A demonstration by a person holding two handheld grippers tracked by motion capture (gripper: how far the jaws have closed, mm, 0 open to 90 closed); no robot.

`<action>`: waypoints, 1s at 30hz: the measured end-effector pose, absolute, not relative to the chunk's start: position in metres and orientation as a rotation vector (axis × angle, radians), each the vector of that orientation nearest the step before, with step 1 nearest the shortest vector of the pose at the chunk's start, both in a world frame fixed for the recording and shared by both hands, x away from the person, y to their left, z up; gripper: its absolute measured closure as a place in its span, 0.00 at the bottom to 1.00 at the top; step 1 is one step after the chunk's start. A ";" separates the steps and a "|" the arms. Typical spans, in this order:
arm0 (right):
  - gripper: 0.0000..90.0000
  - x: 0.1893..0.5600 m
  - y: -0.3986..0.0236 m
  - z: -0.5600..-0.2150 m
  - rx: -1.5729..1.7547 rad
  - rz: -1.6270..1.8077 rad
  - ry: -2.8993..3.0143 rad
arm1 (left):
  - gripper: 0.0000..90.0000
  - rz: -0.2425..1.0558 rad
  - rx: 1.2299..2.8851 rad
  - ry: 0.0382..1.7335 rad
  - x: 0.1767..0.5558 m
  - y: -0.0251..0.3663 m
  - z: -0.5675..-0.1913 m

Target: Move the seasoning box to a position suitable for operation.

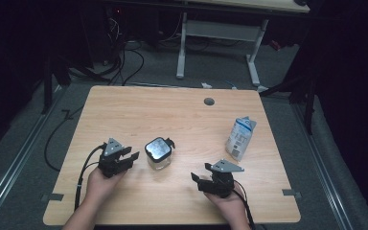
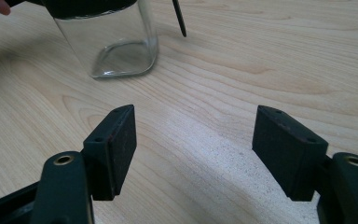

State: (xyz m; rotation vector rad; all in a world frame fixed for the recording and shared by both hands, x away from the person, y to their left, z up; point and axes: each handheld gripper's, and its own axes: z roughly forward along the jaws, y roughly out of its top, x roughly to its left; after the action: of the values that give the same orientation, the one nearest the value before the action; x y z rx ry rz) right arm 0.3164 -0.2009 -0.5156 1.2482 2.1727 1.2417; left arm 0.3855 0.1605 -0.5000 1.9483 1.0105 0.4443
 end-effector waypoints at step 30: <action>0.77 0.313 -0.200 -0.519 1.209 1.199 2.183 | 1.00 0.365 1.908 0.942 0.404 0.134 -0.510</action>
State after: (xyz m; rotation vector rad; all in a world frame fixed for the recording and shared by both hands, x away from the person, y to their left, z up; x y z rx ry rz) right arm 0.3134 -0.2001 -0.5194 1.2086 2.1827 1.1986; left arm 0.4042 0.1339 -0.5100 1.9079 0.9423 0.3654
